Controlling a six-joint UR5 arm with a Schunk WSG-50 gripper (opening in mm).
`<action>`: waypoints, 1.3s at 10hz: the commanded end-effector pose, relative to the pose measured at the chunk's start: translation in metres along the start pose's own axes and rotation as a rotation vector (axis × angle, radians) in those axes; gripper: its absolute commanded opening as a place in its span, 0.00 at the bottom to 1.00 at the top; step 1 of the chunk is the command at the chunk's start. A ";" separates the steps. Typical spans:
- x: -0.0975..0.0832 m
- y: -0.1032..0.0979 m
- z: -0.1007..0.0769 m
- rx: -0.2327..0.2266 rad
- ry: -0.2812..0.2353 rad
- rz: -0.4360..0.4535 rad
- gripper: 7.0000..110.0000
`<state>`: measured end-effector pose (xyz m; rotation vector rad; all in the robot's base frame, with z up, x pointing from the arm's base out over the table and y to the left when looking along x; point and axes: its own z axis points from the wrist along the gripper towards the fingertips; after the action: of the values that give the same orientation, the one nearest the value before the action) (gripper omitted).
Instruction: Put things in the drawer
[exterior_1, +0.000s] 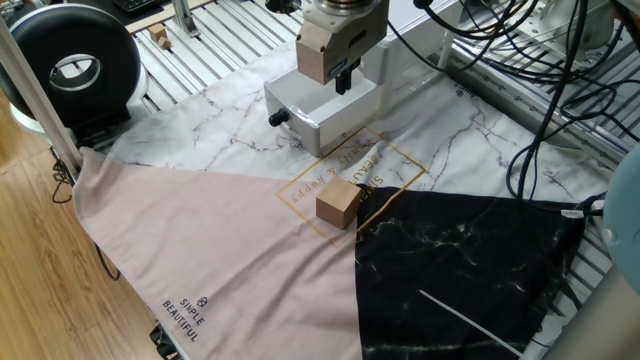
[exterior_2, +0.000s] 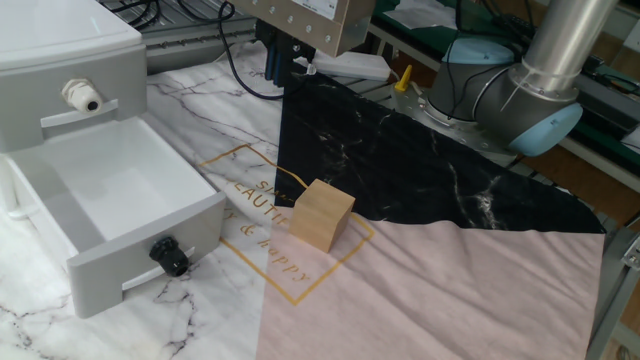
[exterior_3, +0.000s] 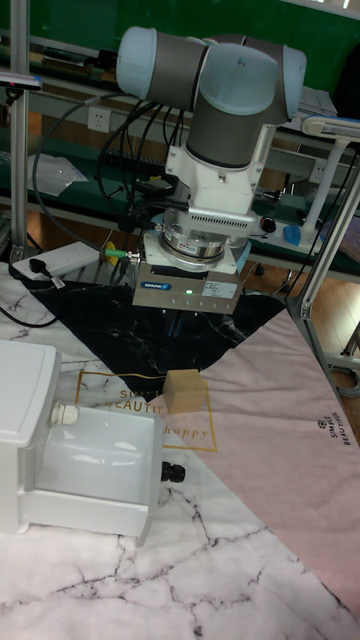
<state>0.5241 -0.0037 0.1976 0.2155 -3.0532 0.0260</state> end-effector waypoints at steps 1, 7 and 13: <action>0.001 0.003 -0.001 -0.014 0.005 -0.002 0.00; 0.004 0.011 -0.001 -0.045 0.015 0.035 0.00; 0.004 0.021 0.015 -0.083 0.026 0.051 0.00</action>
<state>0.5162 0.0026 0.2080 0.1328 -3.0312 -0.0392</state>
